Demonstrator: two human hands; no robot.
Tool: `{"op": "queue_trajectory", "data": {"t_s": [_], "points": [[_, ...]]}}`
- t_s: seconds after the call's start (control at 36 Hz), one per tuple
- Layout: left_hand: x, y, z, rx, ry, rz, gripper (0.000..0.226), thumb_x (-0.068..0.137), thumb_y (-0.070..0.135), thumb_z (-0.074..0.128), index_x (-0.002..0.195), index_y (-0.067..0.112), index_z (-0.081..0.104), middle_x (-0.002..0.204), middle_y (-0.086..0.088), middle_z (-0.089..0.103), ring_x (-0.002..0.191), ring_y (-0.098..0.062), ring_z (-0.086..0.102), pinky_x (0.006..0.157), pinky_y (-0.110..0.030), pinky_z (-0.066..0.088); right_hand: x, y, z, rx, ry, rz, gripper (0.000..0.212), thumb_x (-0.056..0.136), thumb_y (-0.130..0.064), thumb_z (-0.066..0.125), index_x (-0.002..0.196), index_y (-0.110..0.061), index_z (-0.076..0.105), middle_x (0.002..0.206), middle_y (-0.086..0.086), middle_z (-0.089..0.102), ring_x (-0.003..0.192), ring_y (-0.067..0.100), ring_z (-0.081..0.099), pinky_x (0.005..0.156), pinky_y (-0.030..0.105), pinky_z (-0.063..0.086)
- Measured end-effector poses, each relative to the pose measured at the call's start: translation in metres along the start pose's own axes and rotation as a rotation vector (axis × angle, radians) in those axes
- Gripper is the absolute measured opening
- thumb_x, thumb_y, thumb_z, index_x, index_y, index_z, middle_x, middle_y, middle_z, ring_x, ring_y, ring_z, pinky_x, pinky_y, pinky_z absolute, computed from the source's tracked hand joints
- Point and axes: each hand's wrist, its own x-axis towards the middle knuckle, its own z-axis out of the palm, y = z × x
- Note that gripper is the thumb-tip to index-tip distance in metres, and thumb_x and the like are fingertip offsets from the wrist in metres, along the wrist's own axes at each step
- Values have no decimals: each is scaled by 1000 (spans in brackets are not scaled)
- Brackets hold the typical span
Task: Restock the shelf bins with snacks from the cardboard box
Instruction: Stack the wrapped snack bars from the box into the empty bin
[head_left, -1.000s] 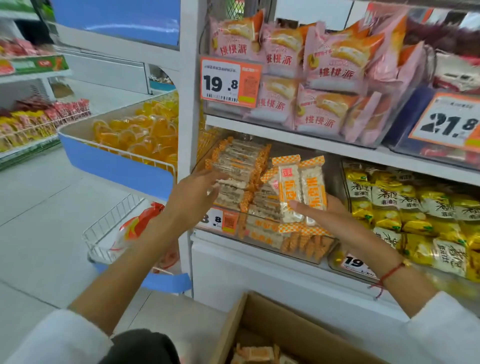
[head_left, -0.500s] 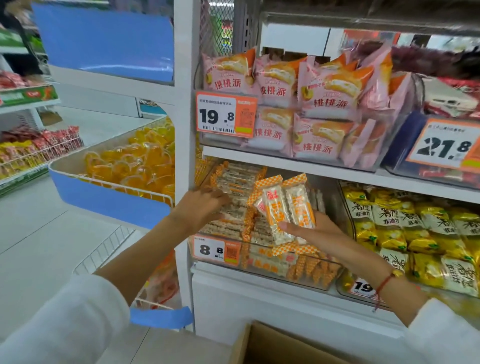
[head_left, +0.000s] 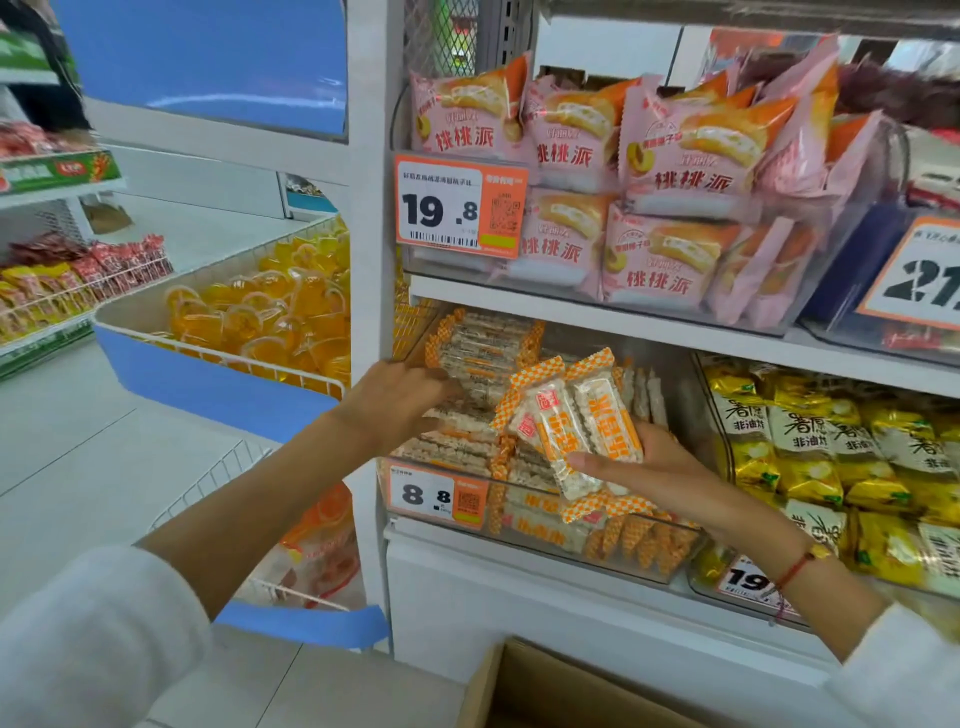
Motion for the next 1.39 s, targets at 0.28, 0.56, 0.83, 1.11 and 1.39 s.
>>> {"op": "queue_trajectory", "data": {"t_s": [0.28,0.56,0.83,1.11,1.39], "points": [[-2,-1,9,40,126,-42,24,77,13,77,94,30,72,88,8,70,79,-20,68,51,-27,46,19,-8,-2,-147,-128,-69,17,84,-28,70,98,-34,61,91,-23,68,80,-14,63,66,3,44],[-14,-4,-4,-153,247,-195,21,97,19,51,111,24,66,94,-3,72,82,-33,67,60,-35,49,58,-16,17,-407,-69,-154,54,74,-53,74,98,-6,63,93,10,69,88,26,65,77,39,51],[-52,21,-25,-557,289,-404,46,99,22,49,144,21,40,139,-4,52,125,-28,47,94,-43,45,80,-39,49,-641,112,-272,78,67,-52,80,129,-11,55,121,3,44,114,23,45,89,32,44],[-69,25,2,-465,224,-592,37,83,53,64,109,26,61,99,1,65,97,-22,59,69,-35,49,62,-12,58,-518,188,-406,61,77,-50,74,132,-34,54,136,-3,45,104,15,59,85,36,54],[-61,22,18,-281,384,-289,46,82,22,74,123,8,58,136,-9,53,121,-30,52,89,-44,52,57,3,48,-515,196,-384,47,88,-40,66,130,-22,59,115,-5,44,105,12,51,81,34,51]]}}
